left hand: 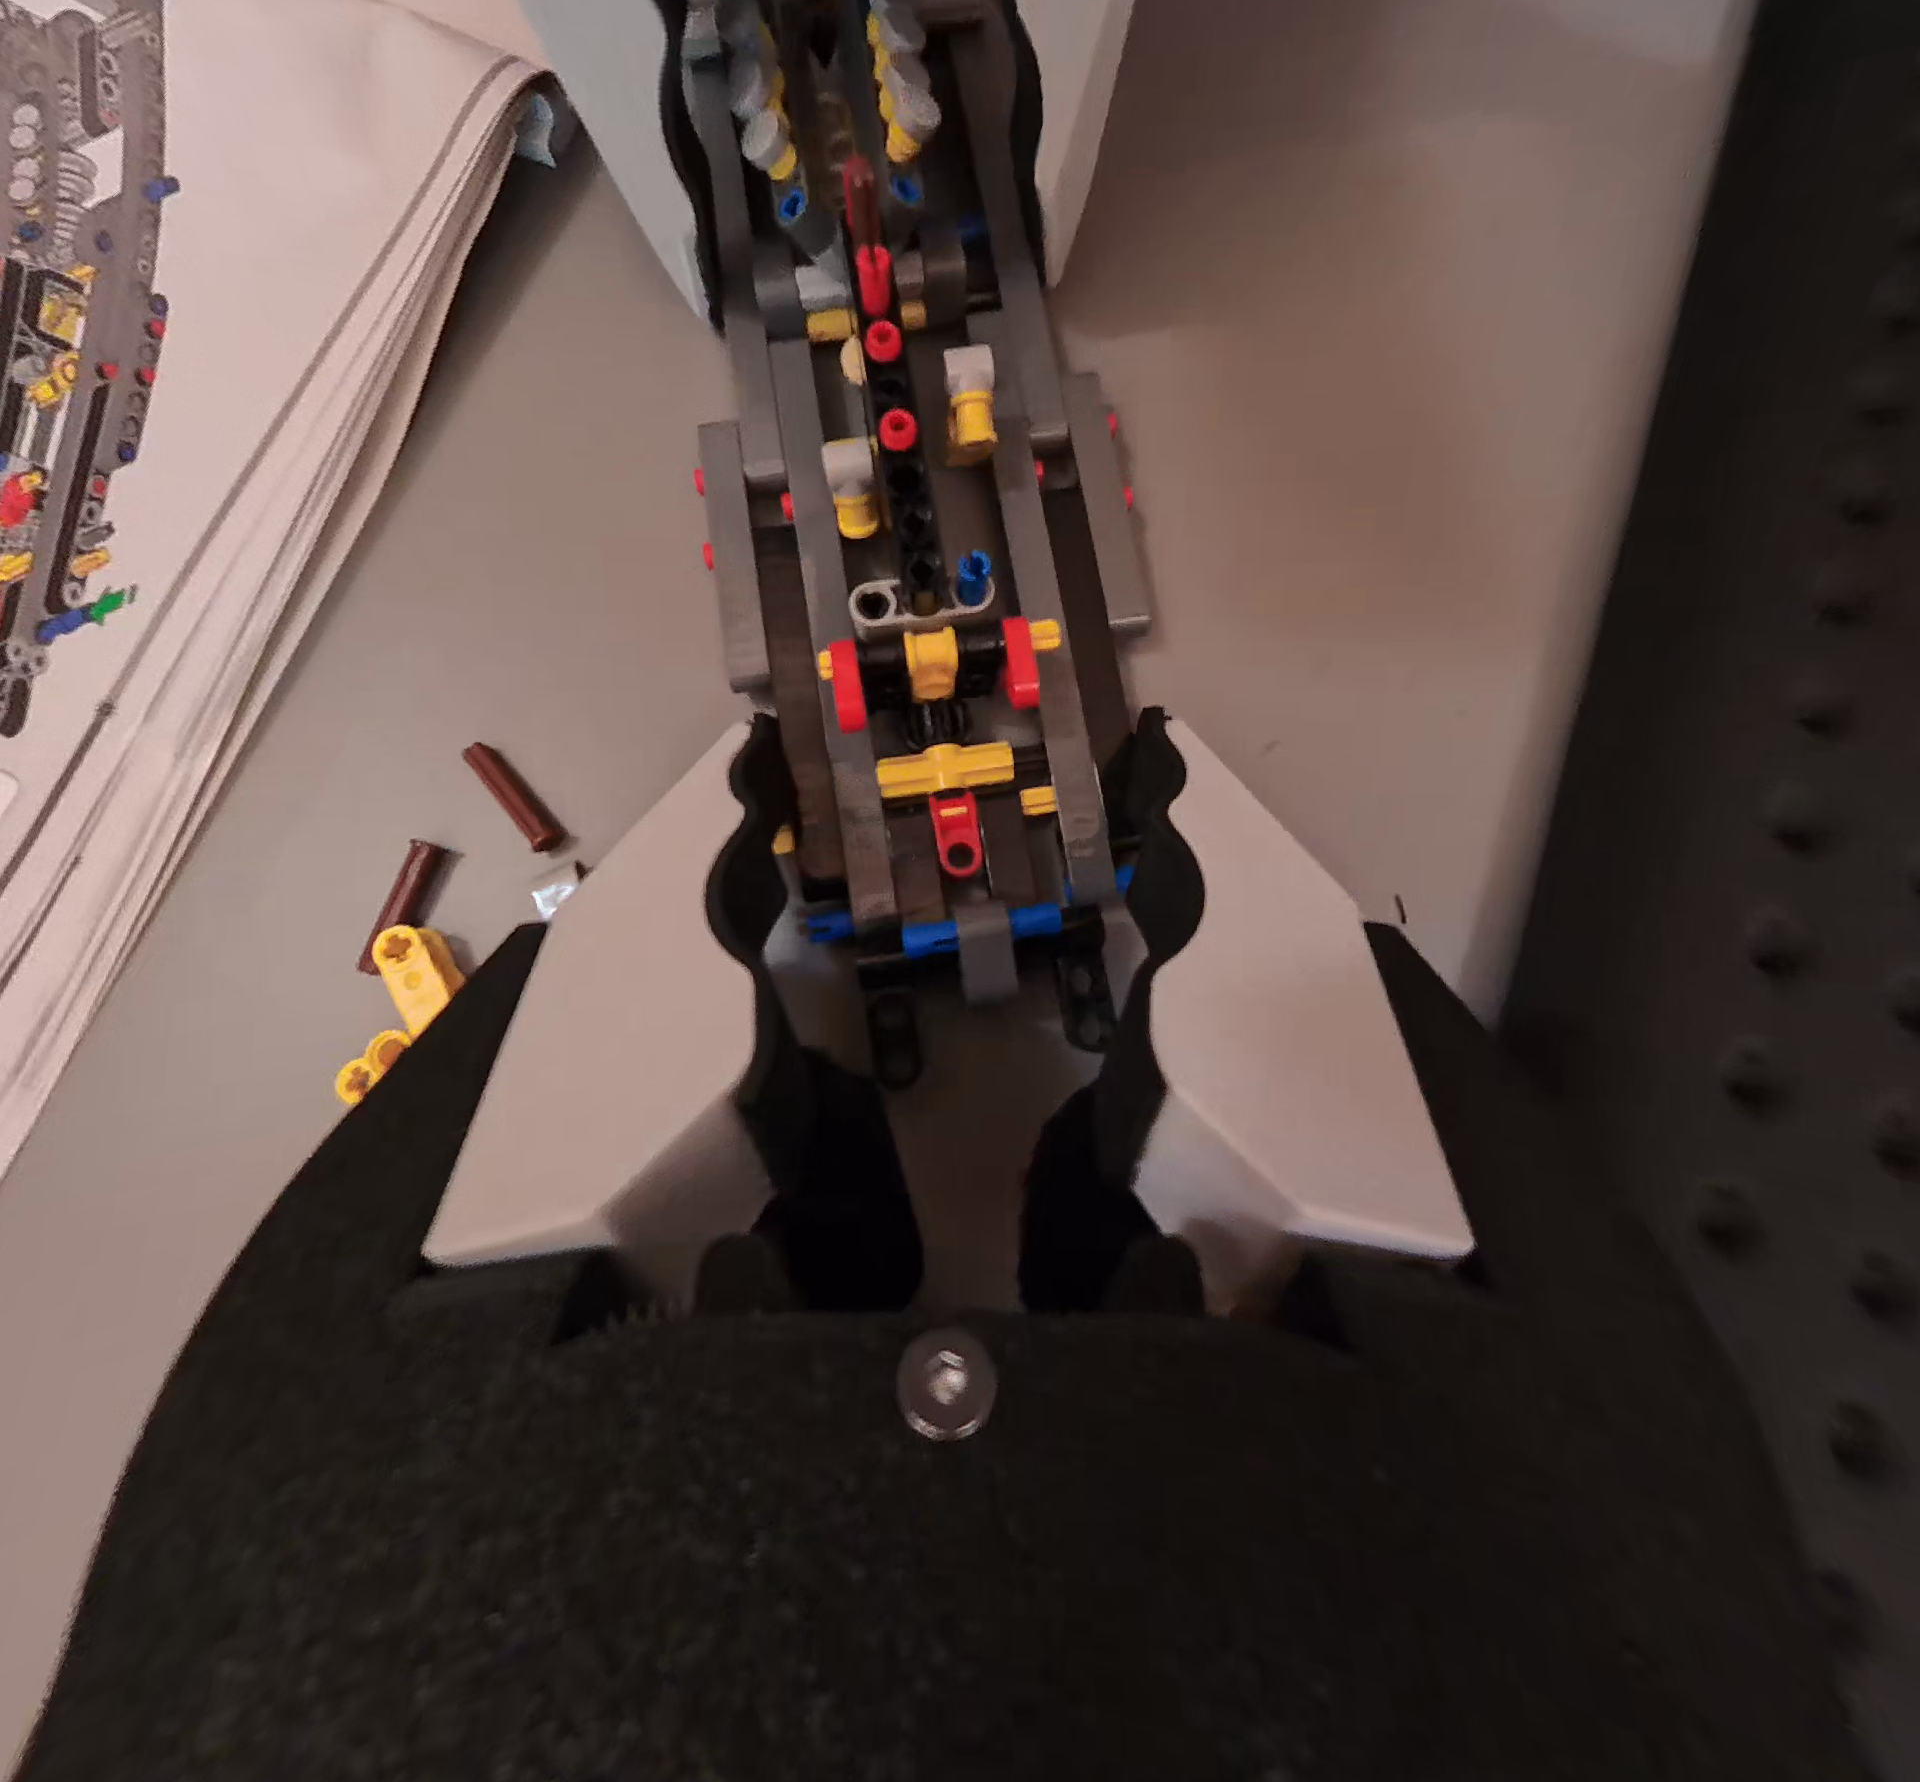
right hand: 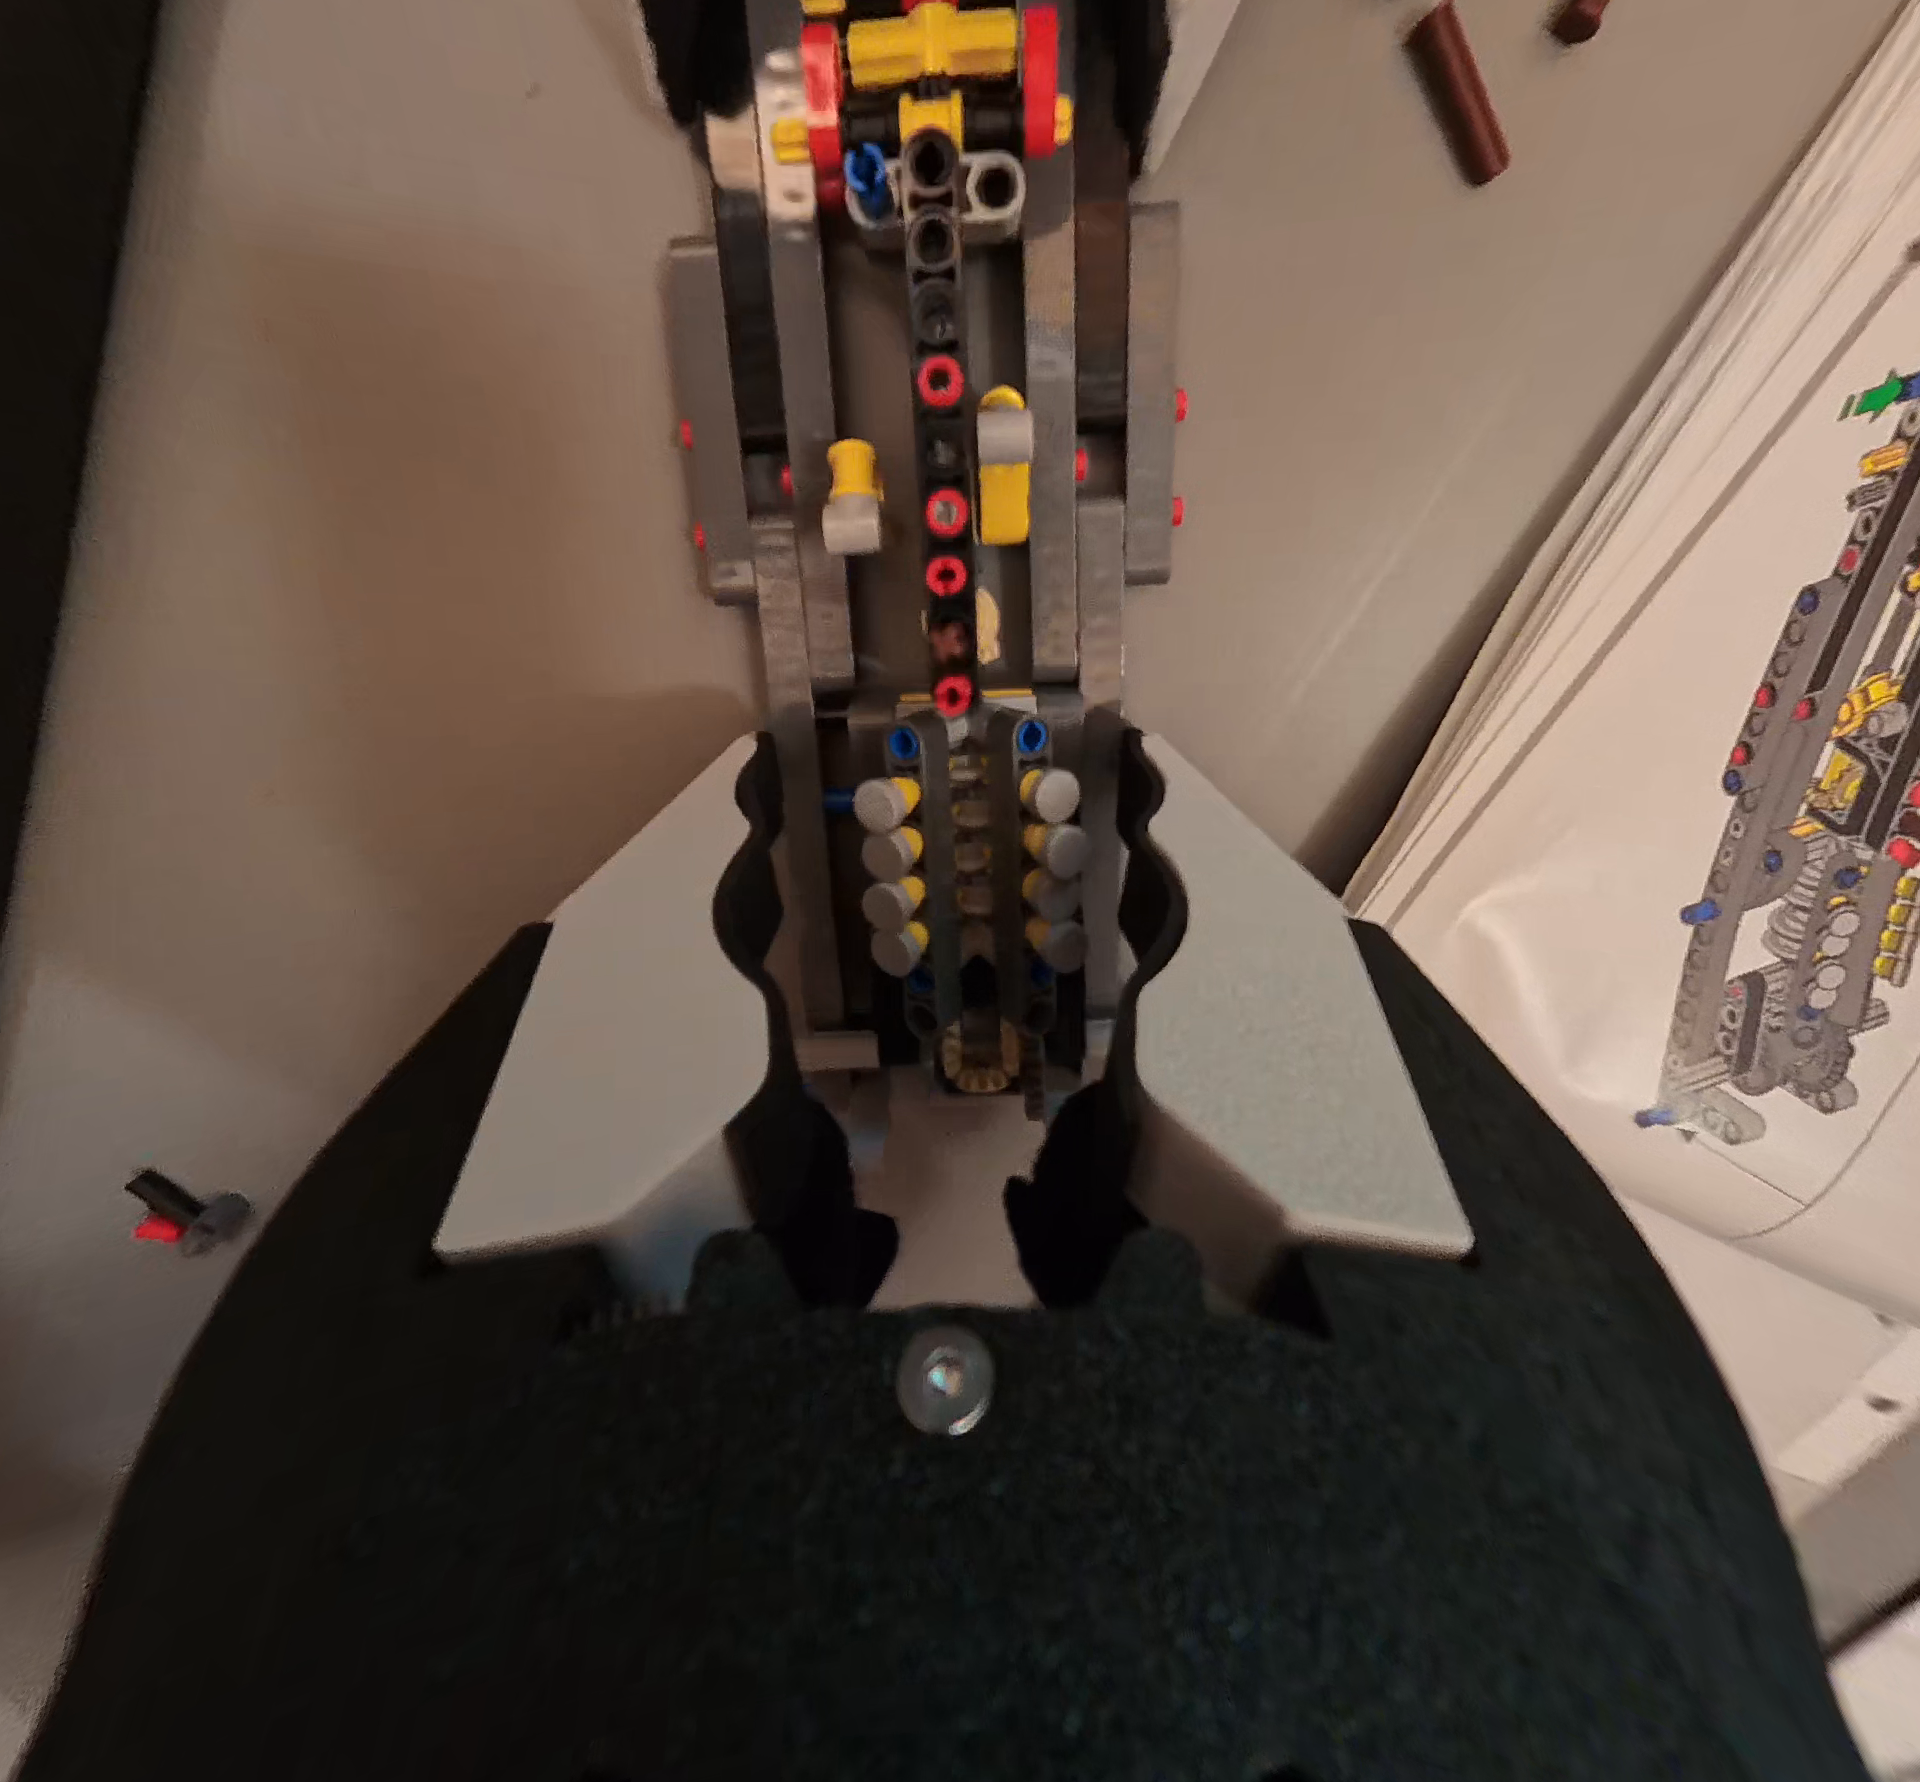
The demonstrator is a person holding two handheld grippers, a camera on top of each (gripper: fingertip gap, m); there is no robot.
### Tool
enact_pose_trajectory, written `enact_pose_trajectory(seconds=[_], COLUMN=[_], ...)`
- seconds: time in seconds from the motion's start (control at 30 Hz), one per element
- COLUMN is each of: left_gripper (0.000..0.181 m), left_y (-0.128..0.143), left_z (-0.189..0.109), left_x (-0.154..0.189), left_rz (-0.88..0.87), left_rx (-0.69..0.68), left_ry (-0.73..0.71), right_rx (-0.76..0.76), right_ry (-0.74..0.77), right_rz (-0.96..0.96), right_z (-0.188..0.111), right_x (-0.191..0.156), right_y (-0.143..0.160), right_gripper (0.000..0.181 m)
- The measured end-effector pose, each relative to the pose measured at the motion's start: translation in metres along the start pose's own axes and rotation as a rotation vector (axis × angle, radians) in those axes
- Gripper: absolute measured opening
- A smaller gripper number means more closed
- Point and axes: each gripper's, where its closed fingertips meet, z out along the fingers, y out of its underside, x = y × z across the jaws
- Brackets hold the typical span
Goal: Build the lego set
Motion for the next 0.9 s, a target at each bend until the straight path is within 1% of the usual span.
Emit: enact_pose_trajectory(seconds=[0.03, 0.07, 0.1, 0.13, 0.17, 0.23, 0.3, 0.33, 0.37, 0.43, 0.5, 0.57, 0.67, 0.8, 0.83, 0.9], left_gripper=[0.065, 0.065, 0.065, 0.065, 0.065, 0.065, 0.065, 0.065, 0.065, 0.065, 0.065, 0.065, 0.065, 0.065, 0.065, 0.065], left_y=[0.001, 0.001, 0.002, 0.002, 0.002, 0.003, 0.002, 0.002, 0.002, 0.002, 0.002, 0.002, 0.003, 0.003, 0.003, 0.004], left_z=[-0.001, -0.001, -0.002, -0.002, -0.002, -0.002, -0.002, -0.002, -0.002, -0.002, -0.002, -0.002, -0.002, -0.003, -0.003, -0.003], left_x=[-0.001, -0.001, -0.001, -0.001, -0.001, -0.002, -0.003, -0.003, -0.003, -0.003, -0.003, -0.003, -0.003, -0.003, -0.002, -0.002], left_rz=[0.002, 0.009, 0.017, 0.021, 0.029, 0.034, 0.038, 0.041, 0.039, 0.043, 0.055, 0.055, 0.072, 0.084, 0.086, 0.094], left_rx=[-0.005, -0.008, -0.011, -0.013, -0.017, -0.034, -0.038, -0.037, -0.034, -0.023, -0.016, -0.015, -0.015, -0.018, -0.017, -0.016], left_ry=[-0.002, 0.0, -0.001, -0.001, 0.0, 0.008, 0.015, 0.017, 0.02, 0.023, 0.024, 0.034, 0.046, 0.066, 0.074, 0.089], right_rx=[0.048, 0.123, 0.188, 0.252, 0.316, 0.429, 0.518, 0.551, 0.569, 0.552, 0.486, 0.451, 0.388, 0.359, 0.363, 0.388], right_ry=[-0.002, -0.009, -0.017, 0.001, 0.039, 0.147, 0.177, 0.162, 0.137, 0.093, 0.112, 0.139, 0.182, 0.155, 0.154, 0.147], right_rz=[0.026, 0.059, 0.093, 0.118, 0.133, 0.15, 0.189, 0.223, 0.255, 0.279, 0.246, 0.213, 0.163, 0.133, 0.126, 0.109], right_z=[-0.003, -0.01, -0.021, -0.035, -0.051, -0.078, -0.084, -0.081, -0.076, -0.057, -0.038, -0.027, -0.019, -0.013, -0.013, -0.014], right_x=[0.001, 0.001, 0.001, 0.004, 0.008, 0.019, 0.016, 0.011, 0.005, -0.008, -0.013, -0.014, -0.009, -0.011, -0.01, -0.011], right_y=[-0.002, -0.007, -0.01, -0.009, -0.004, 0.014, 0.036, 0.044, 0.05, 0.059, 0.065, 0.063, 0.058, 0.052, 0.051, 0.049], right_gripper=[0.065, 0.072, 0.08, 0.08, 0.079, 0.079, 0.084, 0.092, 0.095, 0.098, 0.102, 0.1, 0.097, 0.091, 0.088, 0.075])
